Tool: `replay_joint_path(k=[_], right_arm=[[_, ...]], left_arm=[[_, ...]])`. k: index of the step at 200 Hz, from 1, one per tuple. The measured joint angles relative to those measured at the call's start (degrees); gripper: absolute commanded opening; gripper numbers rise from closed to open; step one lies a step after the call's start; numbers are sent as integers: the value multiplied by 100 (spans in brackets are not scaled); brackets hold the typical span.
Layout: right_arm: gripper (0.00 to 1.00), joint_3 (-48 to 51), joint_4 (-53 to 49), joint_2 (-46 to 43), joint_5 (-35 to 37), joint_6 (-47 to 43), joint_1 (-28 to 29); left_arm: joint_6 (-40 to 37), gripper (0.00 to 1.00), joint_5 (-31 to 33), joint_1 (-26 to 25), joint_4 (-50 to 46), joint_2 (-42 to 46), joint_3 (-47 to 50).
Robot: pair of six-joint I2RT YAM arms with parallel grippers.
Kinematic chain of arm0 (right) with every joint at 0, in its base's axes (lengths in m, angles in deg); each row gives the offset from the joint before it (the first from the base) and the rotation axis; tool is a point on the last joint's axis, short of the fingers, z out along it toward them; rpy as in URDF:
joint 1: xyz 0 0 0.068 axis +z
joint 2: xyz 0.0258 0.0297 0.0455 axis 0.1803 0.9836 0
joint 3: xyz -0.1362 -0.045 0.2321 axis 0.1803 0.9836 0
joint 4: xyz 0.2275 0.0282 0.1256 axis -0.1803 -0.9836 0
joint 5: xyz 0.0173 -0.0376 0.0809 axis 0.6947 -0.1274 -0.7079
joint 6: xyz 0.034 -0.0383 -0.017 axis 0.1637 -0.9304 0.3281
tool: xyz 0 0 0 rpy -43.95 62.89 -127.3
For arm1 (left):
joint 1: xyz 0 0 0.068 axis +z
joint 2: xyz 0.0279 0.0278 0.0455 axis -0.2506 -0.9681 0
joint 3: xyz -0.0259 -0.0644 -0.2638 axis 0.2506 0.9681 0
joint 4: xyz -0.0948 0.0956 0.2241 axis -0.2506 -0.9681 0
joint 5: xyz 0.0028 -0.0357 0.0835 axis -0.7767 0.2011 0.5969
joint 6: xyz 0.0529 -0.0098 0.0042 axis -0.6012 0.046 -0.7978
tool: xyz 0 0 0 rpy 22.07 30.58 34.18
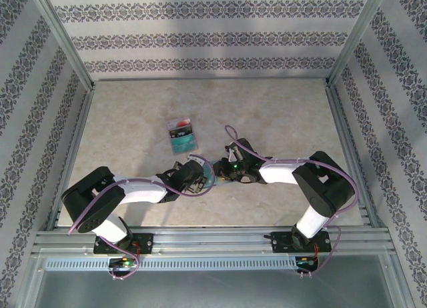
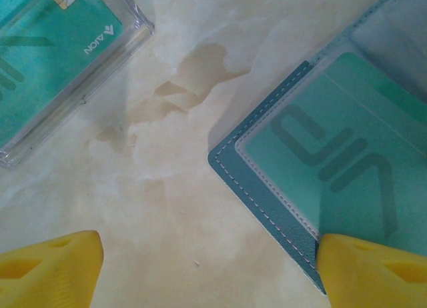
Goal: Take the credit cards out of the card holder
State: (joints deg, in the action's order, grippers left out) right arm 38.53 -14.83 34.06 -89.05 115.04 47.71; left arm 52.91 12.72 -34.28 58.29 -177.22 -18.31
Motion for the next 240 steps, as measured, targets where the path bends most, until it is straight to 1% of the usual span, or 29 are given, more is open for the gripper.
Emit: replay_joint_path(k=[59, 106, 130, 198, 240], right_arm=[[20, 63, 339, 234, -107, 33, -11], [12, 114, 420, 247, -125, 35, -15], [10, 184, 529, 236, -190, 35, -52], [8, 433, 728, -39, -437, 103, -197], [10, 522, 763, -144, -490, 120, -273]], left_arm=[[-9, 85, 79, 0, -79, -4, -24], [-13, 85, 114, 0, -105, -4, -31], [-13, 85, 120, 0, -107, -2, -31], [-15, 85, 142, 0, -118, 2, -31], [-15, 85, 144, 0, -116, 2, -31]])
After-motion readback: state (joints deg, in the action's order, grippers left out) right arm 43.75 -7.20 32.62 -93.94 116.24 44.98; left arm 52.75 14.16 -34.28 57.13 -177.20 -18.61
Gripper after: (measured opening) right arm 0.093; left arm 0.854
